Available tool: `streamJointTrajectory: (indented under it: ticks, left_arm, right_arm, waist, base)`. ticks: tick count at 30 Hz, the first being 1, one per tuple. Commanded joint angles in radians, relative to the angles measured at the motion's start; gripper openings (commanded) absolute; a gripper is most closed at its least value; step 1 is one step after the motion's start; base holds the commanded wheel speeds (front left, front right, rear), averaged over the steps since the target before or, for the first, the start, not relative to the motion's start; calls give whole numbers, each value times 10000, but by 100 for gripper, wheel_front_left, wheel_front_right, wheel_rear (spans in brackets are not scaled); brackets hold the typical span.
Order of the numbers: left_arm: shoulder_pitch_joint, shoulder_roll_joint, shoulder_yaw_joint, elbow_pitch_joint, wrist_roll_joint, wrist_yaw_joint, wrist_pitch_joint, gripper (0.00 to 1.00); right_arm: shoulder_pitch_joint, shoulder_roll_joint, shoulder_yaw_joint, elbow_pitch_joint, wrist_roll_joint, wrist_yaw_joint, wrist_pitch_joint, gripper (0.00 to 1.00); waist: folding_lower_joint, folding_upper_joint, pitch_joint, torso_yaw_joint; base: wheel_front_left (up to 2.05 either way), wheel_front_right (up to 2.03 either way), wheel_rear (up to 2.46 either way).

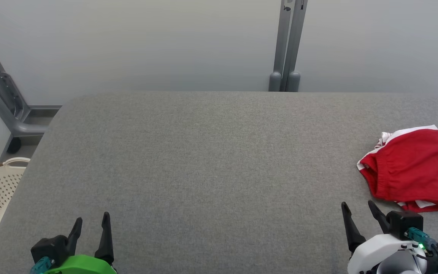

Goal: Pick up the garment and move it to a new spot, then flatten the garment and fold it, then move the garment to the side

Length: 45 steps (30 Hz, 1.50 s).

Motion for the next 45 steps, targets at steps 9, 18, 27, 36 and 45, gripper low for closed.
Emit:
streamJointTrajectory:
  ticks: [9, 18, 27, 36, 45]
  left_arm:
    - [-59, -35, -4, 95, -92, -84, -1, 100]
    - [-51, 57, -94, 13, -30, 110, 128, 100]
    - [14, -253, 20, 197, -619, -62, 366, 0]
    - [-200, -486, 338, 125, -1660, -280, 712, 0]
    - [-409, -726, 659, 19, -2723, -502, 1061, 0]
  right_arm:
    - [2, -31, -10, 16, 102, -10, 65, 100]
    - [30, -31, -27, 49, 162, -10, 125, 100]
    - [-45, 49, -274, 338, 937, 0, 345, 0]
    - [-30, 39, -422, 100, 2530, -1, 515, 0]
    - [-27, 29, -578, -134, 4127, -1, 671, 0]
  waist:
    - [0, 0, 57, 55]
    - [0, 0, 104, 81]
    - [0, 0, 143, 52]
    - [0, 0, 206, 2]
    - [0, 0, 277, -53]
  base:
    - [0, 0, 0]
    - [0, 0, 0]
    - [0, 0, 0]
    - [0, 0, 0]
    - [0, 0, 0]
